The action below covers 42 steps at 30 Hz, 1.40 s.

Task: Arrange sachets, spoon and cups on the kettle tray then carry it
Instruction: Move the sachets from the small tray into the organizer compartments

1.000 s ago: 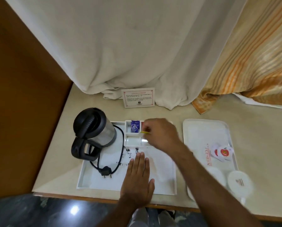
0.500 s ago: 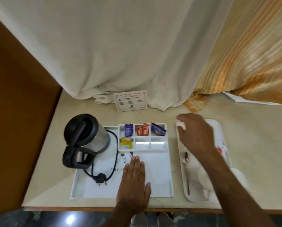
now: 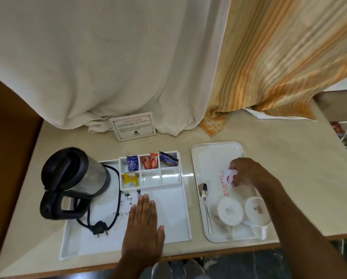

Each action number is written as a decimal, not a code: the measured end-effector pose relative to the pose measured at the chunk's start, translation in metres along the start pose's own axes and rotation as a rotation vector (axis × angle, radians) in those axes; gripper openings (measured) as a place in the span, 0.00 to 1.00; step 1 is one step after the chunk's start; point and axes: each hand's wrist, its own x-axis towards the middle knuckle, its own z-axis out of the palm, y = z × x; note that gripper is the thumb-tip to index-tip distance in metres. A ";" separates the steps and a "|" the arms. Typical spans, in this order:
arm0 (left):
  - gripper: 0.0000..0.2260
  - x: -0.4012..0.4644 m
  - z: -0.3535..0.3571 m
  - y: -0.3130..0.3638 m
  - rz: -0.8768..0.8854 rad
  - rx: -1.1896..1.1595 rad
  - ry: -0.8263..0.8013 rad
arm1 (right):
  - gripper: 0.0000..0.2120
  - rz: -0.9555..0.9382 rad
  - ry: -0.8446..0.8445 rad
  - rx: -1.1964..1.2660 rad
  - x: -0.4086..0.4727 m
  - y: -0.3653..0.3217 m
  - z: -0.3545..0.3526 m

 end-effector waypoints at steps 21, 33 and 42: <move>0.34 0.000 0.006 -0.001 -0.007 -0.036 -0.025 | 0.07 -0.683 0.279 -0.344 -0.006 -0.226 0.041; 0.34 -0.001 0.000 0.002 -0.032 -0.008 -0.022 | 0.12 -0.568 0.321 -0.107 -0.013 -0.196 0.044; 0.34 0.002 0.001 0.000 -0.024 -0.005 -0.021 | 0.10 -0.508 0.388 -0.266 -0.015 -0.207 0.073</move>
